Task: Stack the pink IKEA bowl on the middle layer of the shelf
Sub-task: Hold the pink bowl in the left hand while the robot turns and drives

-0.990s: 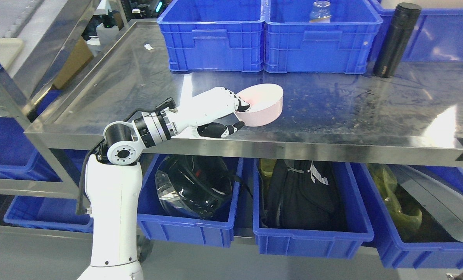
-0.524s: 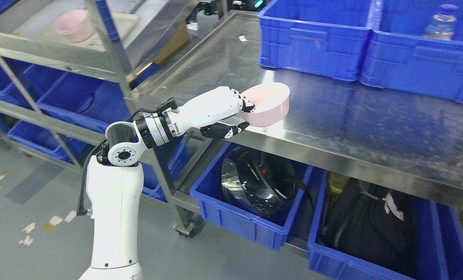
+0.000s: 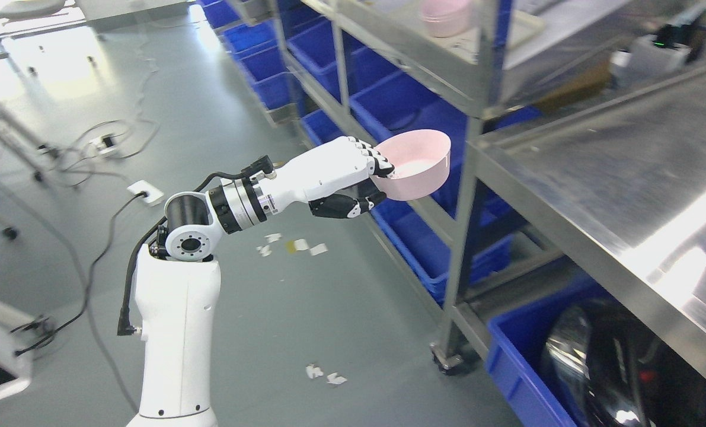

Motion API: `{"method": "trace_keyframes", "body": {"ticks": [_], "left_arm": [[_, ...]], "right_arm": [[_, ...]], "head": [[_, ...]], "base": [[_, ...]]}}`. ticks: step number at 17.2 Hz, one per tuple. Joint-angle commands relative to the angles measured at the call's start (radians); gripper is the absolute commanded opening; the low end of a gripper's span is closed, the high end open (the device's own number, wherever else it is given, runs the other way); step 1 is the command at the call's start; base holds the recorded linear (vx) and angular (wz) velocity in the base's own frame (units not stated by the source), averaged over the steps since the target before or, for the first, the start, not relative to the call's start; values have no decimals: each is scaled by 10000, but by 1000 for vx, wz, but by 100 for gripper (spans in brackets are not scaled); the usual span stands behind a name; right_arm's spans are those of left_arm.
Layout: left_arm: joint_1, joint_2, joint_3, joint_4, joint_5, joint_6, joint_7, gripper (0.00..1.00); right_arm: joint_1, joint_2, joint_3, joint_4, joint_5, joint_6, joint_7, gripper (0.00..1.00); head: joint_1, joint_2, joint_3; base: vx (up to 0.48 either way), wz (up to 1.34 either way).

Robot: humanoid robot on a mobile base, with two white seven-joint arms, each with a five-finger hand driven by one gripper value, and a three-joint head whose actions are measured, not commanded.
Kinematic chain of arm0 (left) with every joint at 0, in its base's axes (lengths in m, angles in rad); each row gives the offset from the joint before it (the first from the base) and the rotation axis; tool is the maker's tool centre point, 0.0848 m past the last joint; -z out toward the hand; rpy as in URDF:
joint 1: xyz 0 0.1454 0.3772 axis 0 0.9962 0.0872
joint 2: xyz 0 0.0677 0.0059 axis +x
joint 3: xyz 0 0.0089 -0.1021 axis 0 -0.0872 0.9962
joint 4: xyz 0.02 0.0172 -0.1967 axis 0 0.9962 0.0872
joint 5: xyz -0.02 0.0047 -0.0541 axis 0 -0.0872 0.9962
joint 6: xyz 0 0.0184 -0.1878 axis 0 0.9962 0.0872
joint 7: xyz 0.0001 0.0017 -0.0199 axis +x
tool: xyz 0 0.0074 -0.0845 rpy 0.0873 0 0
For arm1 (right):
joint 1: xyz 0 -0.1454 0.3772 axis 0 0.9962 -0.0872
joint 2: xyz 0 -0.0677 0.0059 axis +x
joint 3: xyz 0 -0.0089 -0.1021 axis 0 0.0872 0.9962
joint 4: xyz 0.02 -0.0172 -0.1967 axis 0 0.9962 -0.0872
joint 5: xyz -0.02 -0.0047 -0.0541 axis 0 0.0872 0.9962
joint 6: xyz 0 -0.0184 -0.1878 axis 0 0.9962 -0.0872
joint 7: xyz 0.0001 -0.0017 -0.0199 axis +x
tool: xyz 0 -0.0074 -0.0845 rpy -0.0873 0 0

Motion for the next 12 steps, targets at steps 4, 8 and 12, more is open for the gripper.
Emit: {"method": "trace_keyframes", "body": {"ticks": [4,8,12], "left_arm": [[57,174,-439,-212,145,0,4,4],[57,174,-486,-427,145,0,-11,5],[57,174,-762,-442,145,0,4,4]], "right_arm": [[49,-175,0,-174,0,-6,44,100],[49,-175,0,-174,0,-6,44,100],[49,-175,0,-174,0,-6,44,100]], "head": [[0,3,0],[0,3,0],[0,3,0]], "base": [[169,1239],[147,757],[178,477]]}}
